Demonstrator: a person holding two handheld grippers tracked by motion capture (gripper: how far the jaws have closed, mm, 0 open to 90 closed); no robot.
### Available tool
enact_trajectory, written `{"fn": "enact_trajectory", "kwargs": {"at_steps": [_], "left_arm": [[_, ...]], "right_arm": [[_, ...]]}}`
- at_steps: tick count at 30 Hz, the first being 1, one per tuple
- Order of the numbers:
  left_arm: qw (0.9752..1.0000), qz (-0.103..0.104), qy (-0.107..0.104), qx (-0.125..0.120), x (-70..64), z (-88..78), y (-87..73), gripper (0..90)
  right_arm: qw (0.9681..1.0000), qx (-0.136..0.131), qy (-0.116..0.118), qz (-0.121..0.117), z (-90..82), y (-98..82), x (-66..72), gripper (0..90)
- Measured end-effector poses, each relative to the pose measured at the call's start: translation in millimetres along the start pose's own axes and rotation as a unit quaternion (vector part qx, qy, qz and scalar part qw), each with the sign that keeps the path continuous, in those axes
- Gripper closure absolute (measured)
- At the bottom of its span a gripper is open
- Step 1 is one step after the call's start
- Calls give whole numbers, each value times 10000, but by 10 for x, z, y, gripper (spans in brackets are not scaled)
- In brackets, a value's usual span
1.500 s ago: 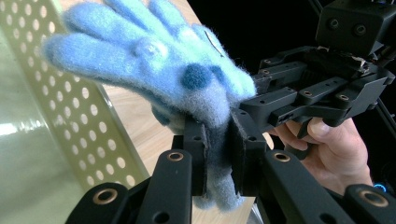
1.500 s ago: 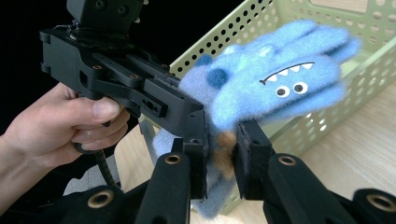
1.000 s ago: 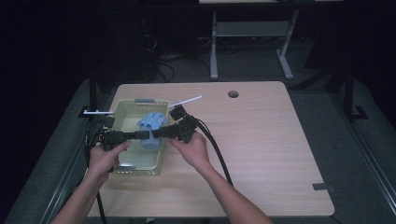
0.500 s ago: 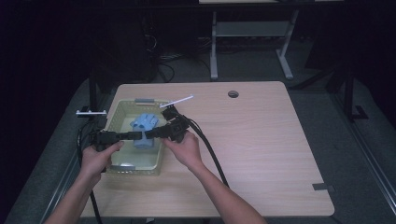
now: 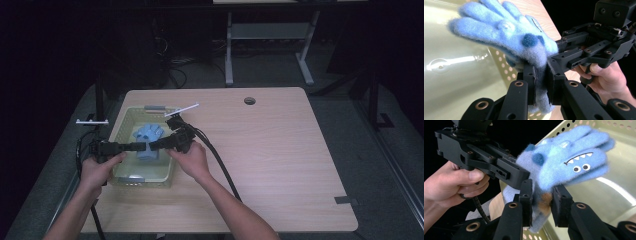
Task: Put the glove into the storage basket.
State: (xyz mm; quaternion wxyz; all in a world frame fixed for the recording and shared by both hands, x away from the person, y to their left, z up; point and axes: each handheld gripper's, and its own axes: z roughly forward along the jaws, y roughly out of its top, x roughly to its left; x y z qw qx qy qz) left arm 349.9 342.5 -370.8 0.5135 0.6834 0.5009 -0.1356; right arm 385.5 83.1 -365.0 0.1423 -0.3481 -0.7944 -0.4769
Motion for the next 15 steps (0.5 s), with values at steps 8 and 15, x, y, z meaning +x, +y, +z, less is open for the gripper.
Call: {"fn": "enact_trajectory", "kwargs": {"at_steps": [8,15], "left_arm": [[9999,28,94,39,40,-54,-14,797],[9998,-79,161,53,123,-93,-53,803]], "right_arm": [[10000,70,17,30,55,10,-3,702],[9999,135,-21,35,67,4,-26,701]]}}
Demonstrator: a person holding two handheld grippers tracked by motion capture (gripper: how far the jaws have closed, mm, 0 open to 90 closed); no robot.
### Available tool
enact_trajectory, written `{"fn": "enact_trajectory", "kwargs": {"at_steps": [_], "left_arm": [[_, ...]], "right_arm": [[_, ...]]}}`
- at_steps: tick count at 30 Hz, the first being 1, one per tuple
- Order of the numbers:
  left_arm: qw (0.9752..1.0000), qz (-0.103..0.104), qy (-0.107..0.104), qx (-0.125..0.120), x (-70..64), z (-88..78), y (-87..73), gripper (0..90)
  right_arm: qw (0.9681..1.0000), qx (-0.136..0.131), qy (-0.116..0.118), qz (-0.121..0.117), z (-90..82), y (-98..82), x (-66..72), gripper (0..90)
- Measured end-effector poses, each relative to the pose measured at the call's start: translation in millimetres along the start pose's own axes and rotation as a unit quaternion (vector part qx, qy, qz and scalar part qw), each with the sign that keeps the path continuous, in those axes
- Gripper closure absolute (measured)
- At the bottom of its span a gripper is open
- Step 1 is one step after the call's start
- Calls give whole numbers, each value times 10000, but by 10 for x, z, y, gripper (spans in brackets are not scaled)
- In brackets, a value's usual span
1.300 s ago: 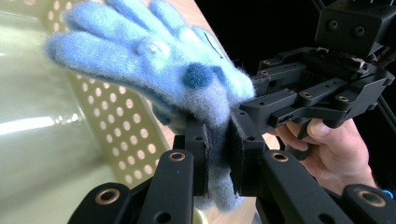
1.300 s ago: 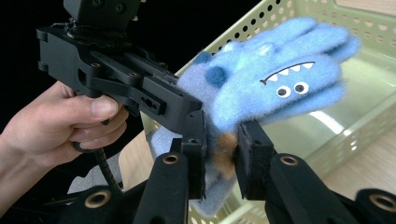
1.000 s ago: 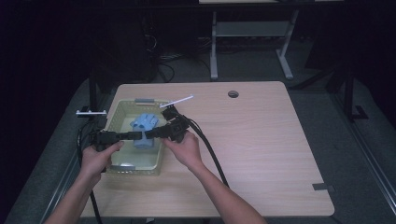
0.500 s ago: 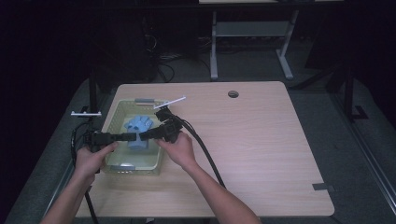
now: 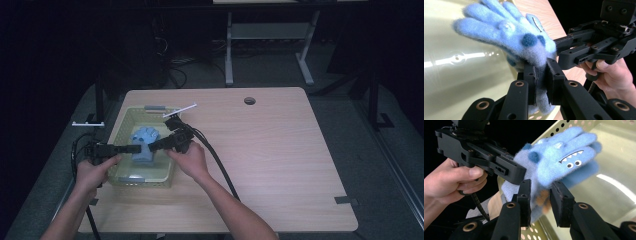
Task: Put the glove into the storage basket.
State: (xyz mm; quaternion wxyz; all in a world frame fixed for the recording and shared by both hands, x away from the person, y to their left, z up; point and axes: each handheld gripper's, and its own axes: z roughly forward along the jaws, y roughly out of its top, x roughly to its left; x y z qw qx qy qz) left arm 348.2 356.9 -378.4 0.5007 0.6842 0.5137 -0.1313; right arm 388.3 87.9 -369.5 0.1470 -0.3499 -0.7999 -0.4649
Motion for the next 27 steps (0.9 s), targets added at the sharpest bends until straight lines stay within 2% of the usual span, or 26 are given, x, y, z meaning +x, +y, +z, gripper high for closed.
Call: {"fn": "enact_trajectory", "kwargs": {"at_steps": [7,11,13,19,22,23,27], "left_arm": [[9998,-5,197,90,52,14,3,806],[9989,-22,395,232,110,60,-1,807],[9982,-36,524,290,126,97,0,808],[9944,-171,891,540,185,200,17,808],[9909,-291,1109,700,202,250,23,808],[9904,-247,1142,744,213,260,27,808],[9862,-295,1345,918,222,312,50,806]], "right_arm": [[9999,83,-114,8,25,-13,-13,696],[9999,97,-116,26,2,-23,-18,696],[9998,152,-114,-46,-2,-32,-23,695],[9997,148,-152,-118,-53,-33,3,695],[9997,131,-144,-133,-82,-39,6,695],[9998,124,-141,-101,-87,-40,10,695],[9998,133,-117,-108,-90,-51,13,694]]}}
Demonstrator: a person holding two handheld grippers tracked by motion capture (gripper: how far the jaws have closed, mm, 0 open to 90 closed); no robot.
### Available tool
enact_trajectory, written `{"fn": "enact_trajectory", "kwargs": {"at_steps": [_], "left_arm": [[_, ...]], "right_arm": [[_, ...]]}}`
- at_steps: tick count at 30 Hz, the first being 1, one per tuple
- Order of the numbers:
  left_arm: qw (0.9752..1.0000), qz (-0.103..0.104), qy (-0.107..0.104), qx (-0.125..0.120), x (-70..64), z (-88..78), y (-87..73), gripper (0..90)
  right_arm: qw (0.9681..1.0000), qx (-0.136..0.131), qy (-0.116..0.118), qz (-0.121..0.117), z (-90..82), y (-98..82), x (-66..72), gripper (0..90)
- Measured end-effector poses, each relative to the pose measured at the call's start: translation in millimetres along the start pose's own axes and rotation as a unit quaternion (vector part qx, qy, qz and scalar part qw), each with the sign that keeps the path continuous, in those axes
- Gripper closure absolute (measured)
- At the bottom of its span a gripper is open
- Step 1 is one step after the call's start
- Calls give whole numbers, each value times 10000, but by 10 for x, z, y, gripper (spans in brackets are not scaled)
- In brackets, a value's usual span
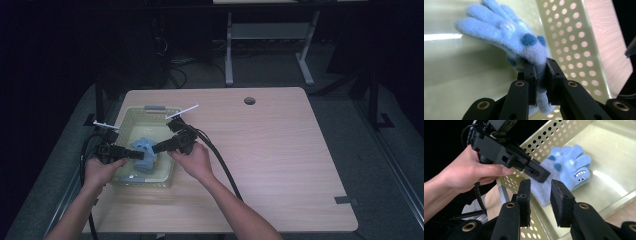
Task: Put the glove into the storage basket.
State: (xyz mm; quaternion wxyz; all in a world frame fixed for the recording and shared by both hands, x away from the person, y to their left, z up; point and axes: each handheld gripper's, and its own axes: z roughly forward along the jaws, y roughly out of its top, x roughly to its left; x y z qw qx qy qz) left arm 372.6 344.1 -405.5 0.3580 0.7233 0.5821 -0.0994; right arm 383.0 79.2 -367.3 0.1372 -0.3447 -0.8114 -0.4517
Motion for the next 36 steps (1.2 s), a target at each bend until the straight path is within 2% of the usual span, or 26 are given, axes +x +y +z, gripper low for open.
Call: {"fn": "enact_trajectory", "kwargs": {"at_steps": [4,5,7,12,17,22,23,27,31,33,36], "left_arm": [[9997,-54,184,121,-3,34,21,803],[9995,6,237,191,10,39,27,803],[9994,-73,277,181,5,62,31,802],[9989,-50,362,278,3,64,45,802],[9976,14,573,386,24,78,58,793],[9967,-49,688,421,28,86,59,711],[9964,-75,765,370,33,75,57,686],[9958,-74,857,296,66,1,65,623],[9957,-90,918,102,67,-104,80,632],[9955,-66,943,36,51,-137,87,698],[9942,-23,1069,152,29,-100,97,757]], "right_arm": [[10000,8,6,-12,11,-9,3,692],[10000,10,15,-13,15,-10,3,692],[10000,13,14,-29,21,-11,1,692],[10000,20,-7,-10,51,1,-15,692],[10000,75,-48,29,130,3,-60,692],[9999,130,-57,68,182,1,-78,689],[9999,125,-51,84,189,-1,-76,687],[9998,152,-84,56,195,-5,-71,679],[9998,138,-115,-18,176,-5,-69,676],[9999,128,-111,-16,158,-6,-61,675],[9999,118,-122,-25,129,-12,-54,669]]}}
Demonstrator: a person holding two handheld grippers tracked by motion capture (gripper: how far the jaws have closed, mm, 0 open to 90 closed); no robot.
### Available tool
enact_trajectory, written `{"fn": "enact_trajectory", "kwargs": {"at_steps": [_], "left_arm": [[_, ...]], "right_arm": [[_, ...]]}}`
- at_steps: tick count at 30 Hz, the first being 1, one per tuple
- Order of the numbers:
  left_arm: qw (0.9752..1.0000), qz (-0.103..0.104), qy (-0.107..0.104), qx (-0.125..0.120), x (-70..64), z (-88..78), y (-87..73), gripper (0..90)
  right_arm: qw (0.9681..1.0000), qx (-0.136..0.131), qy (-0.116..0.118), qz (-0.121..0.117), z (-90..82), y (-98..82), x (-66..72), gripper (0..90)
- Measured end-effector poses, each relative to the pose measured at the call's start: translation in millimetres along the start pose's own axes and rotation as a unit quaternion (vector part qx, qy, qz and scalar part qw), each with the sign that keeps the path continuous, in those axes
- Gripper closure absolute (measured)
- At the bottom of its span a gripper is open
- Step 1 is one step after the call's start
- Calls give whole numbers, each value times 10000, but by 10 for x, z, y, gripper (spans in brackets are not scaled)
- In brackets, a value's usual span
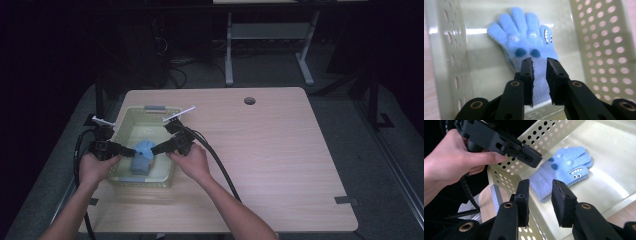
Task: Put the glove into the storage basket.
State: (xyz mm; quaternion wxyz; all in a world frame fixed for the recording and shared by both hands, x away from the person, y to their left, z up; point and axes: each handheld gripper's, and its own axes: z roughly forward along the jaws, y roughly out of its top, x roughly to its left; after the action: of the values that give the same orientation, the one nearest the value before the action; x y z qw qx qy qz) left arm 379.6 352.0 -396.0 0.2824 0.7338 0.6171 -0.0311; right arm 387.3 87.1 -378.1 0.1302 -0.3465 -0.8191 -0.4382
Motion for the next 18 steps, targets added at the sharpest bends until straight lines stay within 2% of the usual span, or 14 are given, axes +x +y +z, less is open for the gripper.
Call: {"fn": "enact_trajectory", "kwargs": {"at_steps": [1,3,5,7,9,13,18], "left_arm": [[10000,58,13,55,-5,23,7,759],[9999,45,57,138,-42,83,21,769],[9992,149,198,311,-58,142,48,772],[9987,93,288,409,-79,200,67,771],[9966,226,466,646,-77,258,89,767],[9951,237,514,814,-68,314,106,757],[9976,158,426,523,-69,235,97,719]], "right_arm": [[10000,-21,5,-32,-8,-3,-2,669],[10000,-3,-15,-36,-29,-8,2,669],[10000,-20,-16,-42,-46,-13,-1,668],[10000,-16,-18,-20,-59,-17,-8,668],[10000,-30,-21,-22,-67,-25,-17,666],[10000,-58,-19,-16,-82,-32,-28,661],[10000,-42,-49,6,-117,-51,-55,650]]}}
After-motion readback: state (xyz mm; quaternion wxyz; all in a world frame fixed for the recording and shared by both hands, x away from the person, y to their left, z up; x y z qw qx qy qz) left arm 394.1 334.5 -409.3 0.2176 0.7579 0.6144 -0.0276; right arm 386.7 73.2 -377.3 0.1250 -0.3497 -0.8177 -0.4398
